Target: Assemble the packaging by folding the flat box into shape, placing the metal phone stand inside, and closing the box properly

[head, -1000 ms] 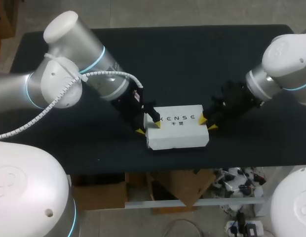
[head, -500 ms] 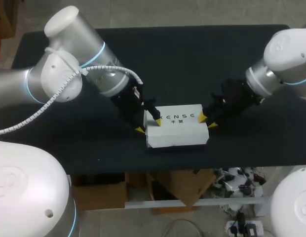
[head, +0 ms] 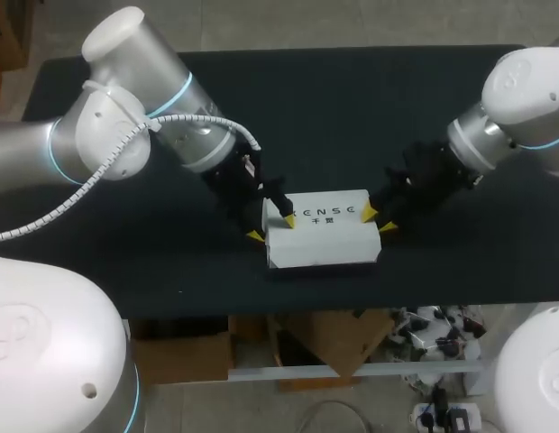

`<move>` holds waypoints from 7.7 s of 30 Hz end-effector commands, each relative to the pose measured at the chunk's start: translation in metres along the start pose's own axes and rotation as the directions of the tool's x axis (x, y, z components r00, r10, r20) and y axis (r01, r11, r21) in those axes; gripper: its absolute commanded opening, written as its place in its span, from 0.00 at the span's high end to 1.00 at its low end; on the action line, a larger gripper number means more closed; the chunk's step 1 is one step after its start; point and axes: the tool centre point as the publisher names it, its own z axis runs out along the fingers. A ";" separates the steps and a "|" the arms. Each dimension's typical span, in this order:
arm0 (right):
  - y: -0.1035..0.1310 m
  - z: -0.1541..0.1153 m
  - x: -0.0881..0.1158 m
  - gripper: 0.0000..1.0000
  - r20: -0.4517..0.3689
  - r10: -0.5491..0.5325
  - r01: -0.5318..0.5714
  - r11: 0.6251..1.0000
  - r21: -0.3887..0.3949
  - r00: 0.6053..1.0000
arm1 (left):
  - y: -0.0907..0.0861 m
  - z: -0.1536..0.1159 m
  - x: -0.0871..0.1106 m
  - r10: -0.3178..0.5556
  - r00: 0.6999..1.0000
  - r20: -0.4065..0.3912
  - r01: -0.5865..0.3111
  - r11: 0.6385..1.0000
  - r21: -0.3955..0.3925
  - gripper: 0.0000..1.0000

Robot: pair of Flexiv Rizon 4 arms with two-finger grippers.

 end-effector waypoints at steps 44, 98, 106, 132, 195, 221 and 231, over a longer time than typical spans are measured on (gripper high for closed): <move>0.002 -0.006 0.013 0.61 0.006 0.029 -0.030 0.999 0.041 1.000 | 0.000 -0.009 0.010 -0.044 0.999 0.017 0.045 0.997 -0.066 0.38; 0.006 -0.012 0.024 0.62 -0.002 0.055 -0.055 0.995 0.082 0.998 | -0.002 -0.021 0.018 -0.104 0.992 0.067 0.113 0.983 -0.143 0.42; 0.006 -0.014 0.025 0.61 -0.007 0.056 -0.055 0.994 0.092 0.998 | -0.003 -0.024 0.018 -0.118 0.990 0.073 0.128 0.979 -0.157 0.42; 0.010 -0.019 0.029 0.61 -0.005 0.071 -0.070 0.989 0.132 0.997 | -0.003 -0.031 0.021 -0.154 0.982 0.105 0.173 0.962 -0.213 0.44; 0.017 -0.023 0.040 0.61 0.048 0.082 -0.089 0.980 0.176 0.995 | -0.011 -0.039 0.028 -0.197 0.970 0.143 0.231 0.930 -0.285 0.47; 0.021 -0.023 0.042 0.61 0.062 0.085 -0.095 0.978 0.185 0.994 | -0.016 -0.042 0.030 -0.211 0.968 0.135 0.245 0.913 -0.327 0.47; 0.022 -0.024 0.043 0.62 0.066 0.088 -0.099 0.977 0.187 0.994 | -0.018 -0.044 0.030 -0.220 0.966 0.133 0.253 0.905 -0.342 0.49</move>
